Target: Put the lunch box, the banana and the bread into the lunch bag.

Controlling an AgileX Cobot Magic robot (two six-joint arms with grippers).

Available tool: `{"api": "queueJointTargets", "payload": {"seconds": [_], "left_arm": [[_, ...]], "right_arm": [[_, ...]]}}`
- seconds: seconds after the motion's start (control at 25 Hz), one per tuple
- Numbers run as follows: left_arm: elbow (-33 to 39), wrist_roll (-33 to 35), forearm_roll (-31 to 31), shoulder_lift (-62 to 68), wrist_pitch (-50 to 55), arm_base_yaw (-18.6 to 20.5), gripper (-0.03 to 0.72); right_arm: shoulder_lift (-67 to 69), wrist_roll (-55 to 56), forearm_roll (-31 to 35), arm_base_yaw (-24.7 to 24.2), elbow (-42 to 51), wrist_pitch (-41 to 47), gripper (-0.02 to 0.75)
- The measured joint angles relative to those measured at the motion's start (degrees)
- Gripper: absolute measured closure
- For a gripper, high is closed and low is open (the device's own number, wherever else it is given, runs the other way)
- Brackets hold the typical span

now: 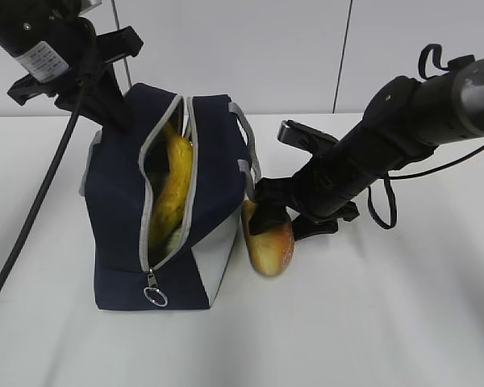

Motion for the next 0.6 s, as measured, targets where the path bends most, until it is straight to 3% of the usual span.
{"api": "queueJointTargets", "payload": {"seconds": [0.2, 0.6], "left_arm": [[0.0, 0.0, 0.0, 0.0, 0.0, 0.0, 0.69], [0.0, 0.0, 0.0, 0.0, 0.0, 0.0, 0.69]], "right_arm": [[-2.53, 2.1, -7.09, 0.0, 0.0, 0.43, 0.22], [-11.96, 21.01, -38.19, -2.3, 0.0, 4.84, 0.222]]}}
